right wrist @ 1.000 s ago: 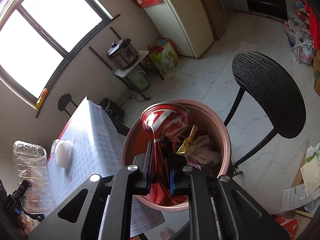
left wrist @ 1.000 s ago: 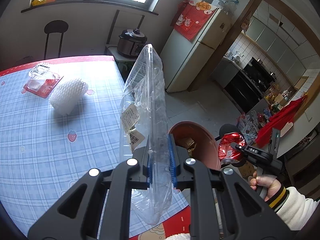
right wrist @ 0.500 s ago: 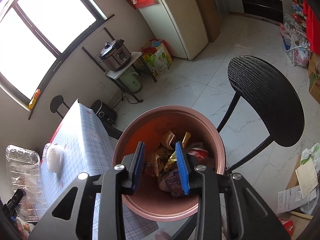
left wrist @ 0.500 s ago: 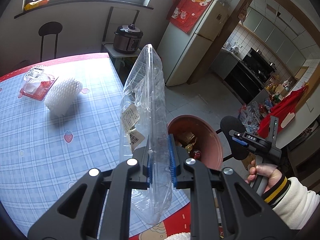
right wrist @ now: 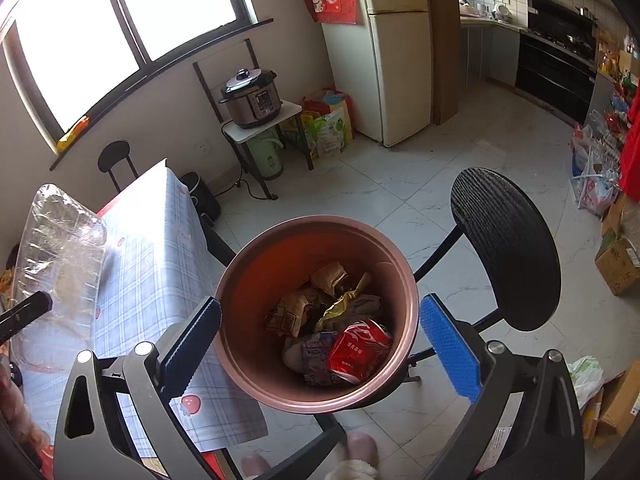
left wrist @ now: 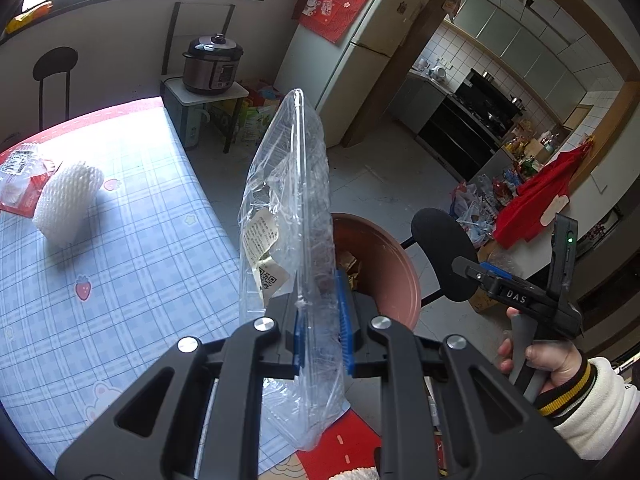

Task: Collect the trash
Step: 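Move the left tool over the bucket and open it to drop the tray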

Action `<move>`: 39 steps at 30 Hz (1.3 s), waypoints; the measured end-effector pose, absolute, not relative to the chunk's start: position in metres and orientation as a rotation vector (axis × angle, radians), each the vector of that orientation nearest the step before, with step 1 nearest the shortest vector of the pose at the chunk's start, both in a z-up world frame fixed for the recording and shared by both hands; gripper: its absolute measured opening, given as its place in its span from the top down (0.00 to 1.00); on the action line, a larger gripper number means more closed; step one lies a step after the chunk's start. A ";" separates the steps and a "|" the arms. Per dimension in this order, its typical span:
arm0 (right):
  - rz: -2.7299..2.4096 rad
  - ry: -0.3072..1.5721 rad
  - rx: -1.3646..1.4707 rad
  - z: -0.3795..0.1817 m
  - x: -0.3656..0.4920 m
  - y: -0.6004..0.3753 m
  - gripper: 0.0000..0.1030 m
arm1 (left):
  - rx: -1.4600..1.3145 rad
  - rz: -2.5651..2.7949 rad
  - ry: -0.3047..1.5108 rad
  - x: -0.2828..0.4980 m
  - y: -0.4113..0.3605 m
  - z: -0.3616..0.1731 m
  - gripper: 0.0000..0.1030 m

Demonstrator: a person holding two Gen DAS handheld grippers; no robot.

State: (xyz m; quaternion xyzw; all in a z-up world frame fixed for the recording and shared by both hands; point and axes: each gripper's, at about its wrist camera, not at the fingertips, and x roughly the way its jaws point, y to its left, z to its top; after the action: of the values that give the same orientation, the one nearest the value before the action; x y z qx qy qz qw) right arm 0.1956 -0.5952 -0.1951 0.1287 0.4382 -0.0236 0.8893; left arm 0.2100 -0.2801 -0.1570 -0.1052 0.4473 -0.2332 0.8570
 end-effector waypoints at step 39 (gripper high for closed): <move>-0.251 0.870 0.353 -0.182 0.135 -0.685 0.05 | -0.113 -0.597 1.068 0.283 -0.426 -0.215 0.25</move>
State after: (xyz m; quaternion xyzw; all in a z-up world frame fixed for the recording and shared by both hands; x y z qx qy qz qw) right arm 0.1350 -0.6846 -0.1824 0.1698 0.4179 -0.1206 0.8843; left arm 0.2829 -0.4256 -0.2151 -0.0532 0.5012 -0.2800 0.8171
